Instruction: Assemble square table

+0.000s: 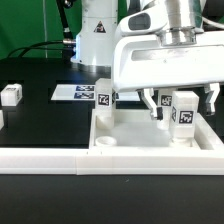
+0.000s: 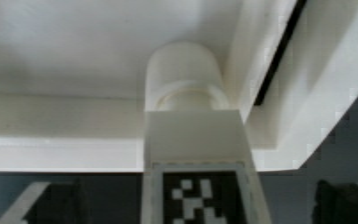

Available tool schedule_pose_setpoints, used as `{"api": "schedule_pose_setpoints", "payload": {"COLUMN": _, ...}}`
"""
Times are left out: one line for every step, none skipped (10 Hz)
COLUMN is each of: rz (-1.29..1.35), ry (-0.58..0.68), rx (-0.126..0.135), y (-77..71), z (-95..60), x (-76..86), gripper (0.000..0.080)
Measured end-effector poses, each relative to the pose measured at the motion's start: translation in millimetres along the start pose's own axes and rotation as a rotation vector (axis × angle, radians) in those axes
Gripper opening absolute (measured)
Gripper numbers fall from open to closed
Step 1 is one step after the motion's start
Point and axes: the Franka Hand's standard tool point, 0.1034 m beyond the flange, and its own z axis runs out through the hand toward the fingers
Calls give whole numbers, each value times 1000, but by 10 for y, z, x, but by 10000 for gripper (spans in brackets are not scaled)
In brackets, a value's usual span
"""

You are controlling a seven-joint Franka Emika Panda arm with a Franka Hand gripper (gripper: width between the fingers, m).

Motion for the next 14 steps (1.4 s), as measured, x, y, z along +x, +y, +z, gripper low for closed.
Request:
{"api": "schedule_pose_setpoints", "payload": {"rz": 0, "ry": 0, "rx": 0, "y": 0, "z": 0, "x": 0, "gripper": 642}}
{"api": "schedule_pose_setpoints", "payload": {"rz": 0, "ry": 0, "rx": 0, "y": 0, "z": 0, "x": 0, "gripper": 648}}
{"api": "schedule_pose_setpoints", "payload": {"rz": 0, "ry": 0, "rx": 0, "y": 0, "z": 0, "x": 0, "gripper": 649}}
{"api": "schedule_pose_setpoints", "payload": {"rz": -1, "ry": 0, "rx": 0, "y": 0, "z": 0, "x": 0, "gripper": 649}}
{"api": "schedule_pose_setpoints", "payload": {"rz": -1, "ry": 0, "rx": 0, "y": 0, "z": 0, "x": 0, "gripper": 649}}
{"api": "schedule_pose_setpoints", "payload": {"rz": 5, "ry": -26, "rx": 3, "y": -8, "z": 8, "x": -17, "gripper": 649}}
{"api": "schedule_pose_setpoints", "payload": {"rz": 15, "ry": -103, "rx": 12, "y": -38, "z": -62, "x": 64, "gripper": 649}}
{"api": "schedule_pose_setpoints", "payload": {"rz": 15, "ry": -91, "rx": 9, "y": -22, "z": -138, "x": 201, "gripper": 649}}
{"api": "schedule_pose_setpoints", "payload": {"rz": 15, "ry": -117, "rx": 11, "y": -20, "z": -121, "x": 178, "gripper": 649}}
{"api": "schedule_pose_setpoints", "payload": {"rz": 19, "ry": -211, "rx": 22, "y": -39, "z": -101, "x": 128, "gripper": 649}}
{"api": "schedule_pose_setpoints", "payload": {"rz": 28, "ry": -286, "rx": 29, "y": -43, "z": -99, "x": 138, "gripper": 649}}
{"api": "schedule_pose_setpoints", "payload": {"rz": 32, "ry": -343, "rx": 34, "y": -45, "z": -96, "x": 127, "gripper": 649}}
{"api": "schedule_pose_setpoints", "payload": {"rz": 34, "ry": -413, "rx": 40, "y": -40, "z": -91, "x": 100, "gripper": 649}}
{"api": "schedule_pose_setpoints", "payload": {"rz": 37, "ry": -452, "rx": 43, "y": -22, "z": -71, "x": 104, "gripper": 649}}
